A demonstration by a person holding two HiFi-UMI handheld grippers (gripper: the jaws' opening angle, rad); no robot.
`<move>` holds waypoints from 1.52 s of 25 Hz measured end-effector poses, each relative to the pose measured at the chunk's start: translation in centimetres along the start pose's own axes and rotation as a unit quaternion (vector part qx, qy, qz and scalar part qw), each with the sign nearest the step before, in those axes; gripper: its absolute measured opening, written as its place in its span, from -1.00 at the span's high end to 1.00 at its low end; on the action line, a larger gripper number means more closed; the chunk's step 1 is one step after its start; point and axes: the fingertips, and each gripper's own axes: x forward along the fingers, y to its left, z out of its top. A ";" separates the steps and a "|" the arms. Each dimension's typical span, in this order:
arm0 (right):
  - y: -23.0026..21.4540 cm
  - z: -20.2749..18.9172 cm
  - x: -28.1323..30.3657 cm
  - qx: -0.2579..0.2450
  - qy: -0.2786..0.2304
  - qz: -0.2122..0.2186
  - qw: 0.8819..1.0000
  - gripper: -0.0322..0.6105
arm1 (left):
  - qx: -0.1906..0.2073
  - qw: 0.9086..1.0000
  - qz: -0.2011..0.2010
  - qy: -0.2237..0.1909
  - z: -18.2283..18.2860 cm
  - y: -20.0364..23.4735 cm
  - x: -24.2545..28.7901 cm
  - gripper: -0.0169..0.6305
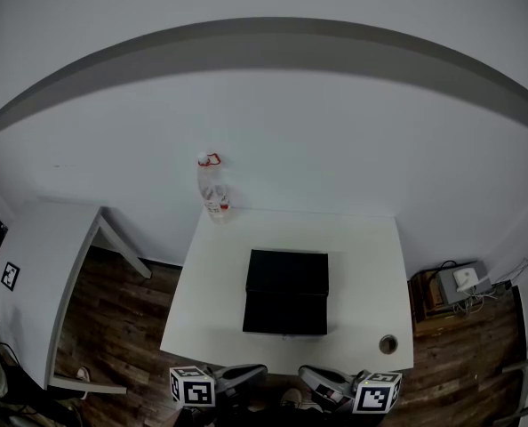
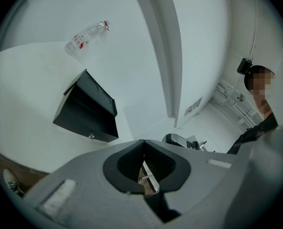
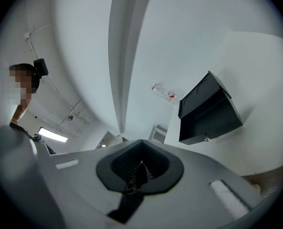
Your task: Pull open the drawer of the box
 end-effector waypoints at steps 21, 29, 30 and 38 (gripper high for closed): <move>-0.4 0.0 -0.1 0.000 -0.001 -0.004 1.000 0.89 | 0.000 1.000 0.003 0.007 -0.2 0.3 0.4 0.93; -0.2 0.1 -0.2 0.000 -0.001 -0.003 1.000 0.89 | 0.000 1.000 0.005 0.010 -0.3 0.3 0.4 0.93; -0.2 0.1 -0.2 0.000 -0.002 -0.003 1.000 0.89 | 0.000 1.000 0.005 0.010 -0.3 0.3 0.3 0.93; -0.2 0.2 -0.3 -0.001 -0.003 -0.003 1.000 0.89 | -0.001 1.000 0.007 0.013 -0.4 0.3 0.4 0.93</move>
